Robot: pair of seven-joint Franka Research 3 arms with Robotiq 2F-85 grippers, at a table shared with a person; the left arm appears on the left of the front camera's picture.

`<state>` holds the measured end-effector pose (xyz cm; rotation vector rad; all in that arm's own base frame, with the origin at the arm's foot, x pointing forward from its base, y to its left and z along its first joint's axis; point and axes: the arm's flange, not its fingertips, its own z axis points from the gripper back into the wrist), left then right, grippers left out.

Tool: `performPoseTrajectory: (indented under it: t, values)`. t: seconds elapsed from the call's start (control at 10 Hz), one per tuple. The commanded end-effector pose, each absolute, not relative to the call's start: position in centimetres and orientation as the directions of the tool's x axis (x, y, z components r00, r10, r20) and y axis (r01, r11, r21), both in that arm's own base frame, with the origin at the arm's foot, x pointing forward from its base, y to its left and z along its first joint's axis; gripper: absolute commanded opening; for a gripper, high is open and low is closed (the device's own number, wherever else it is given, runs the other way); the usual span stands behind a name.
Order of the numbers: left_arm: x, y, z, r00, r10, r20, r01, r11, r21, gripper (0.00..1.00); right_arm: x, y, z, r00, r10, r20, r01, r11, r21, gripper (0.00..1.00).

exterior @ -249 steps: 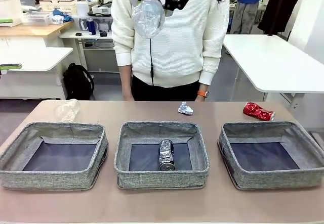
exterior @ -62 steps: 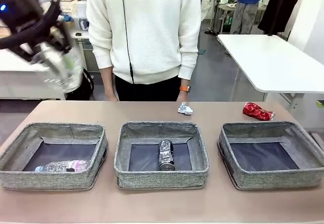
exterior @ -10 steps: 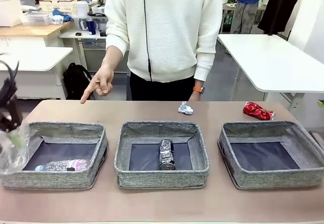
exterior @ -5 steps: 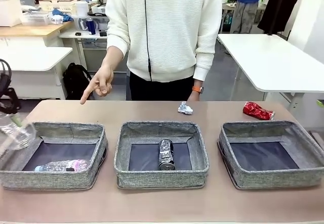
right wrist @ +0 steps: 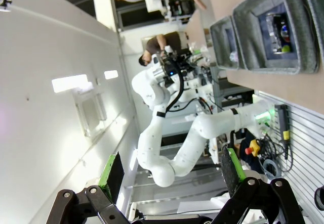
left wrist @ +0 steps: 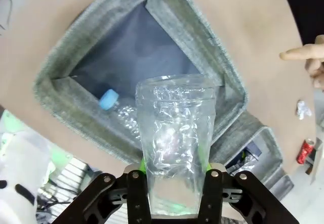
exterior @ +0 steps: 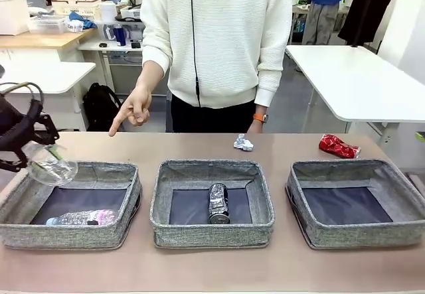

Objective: Sort the waste into the appropriate baskets.
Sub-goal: Place the picked waste into the Fabric basket indicated by the person.

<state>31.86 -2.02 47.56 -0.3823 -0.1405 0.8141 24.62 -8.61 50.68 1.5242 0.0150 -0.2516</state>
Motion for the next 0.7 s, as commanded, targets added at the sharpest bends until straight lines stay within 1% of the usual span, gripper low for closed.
performPoseTrajectory:
  t: [0.0, 0.2, 0.3, 0.6]
  values:
    - [31.19, -2.42, 45.78, 0.663, 0.746, -0.059, -0.69, 0.578, -0.436, 0.37, 24.43, -8.73, 50.84, 0.977, -0.146, -0.155, 0.16, 0.025, 0.987, 1.0]
    - [31.23, -2.28, 45.75, 0.667, 0.742, -0.066, -0.69, 0.581, -0.432, 0.94, 24.43, -8.73, 50.84, 0.977, -0.146, -0.155, 0.16, 0.025, 0.987, 1.0]
    - [31.14, -2.1, 45.67, 0.664, 0.744, -0.071, -0.691, 0.575, -0.438, 1.0, 24.43, -8.73, 50.84, 0.977, -0.146, -0.155, 0.16, 0.025, 0.987, 1.0]
    - [31.02, -2.22, 46.19, 0.671, 0.738, -0.077, -0.678, 0.567, -0.468, 1.0, 24.43, -8.73, 50.84, 0.977, -0.146, -0.155, 0.16, 0.025, 0.987, 1.0]
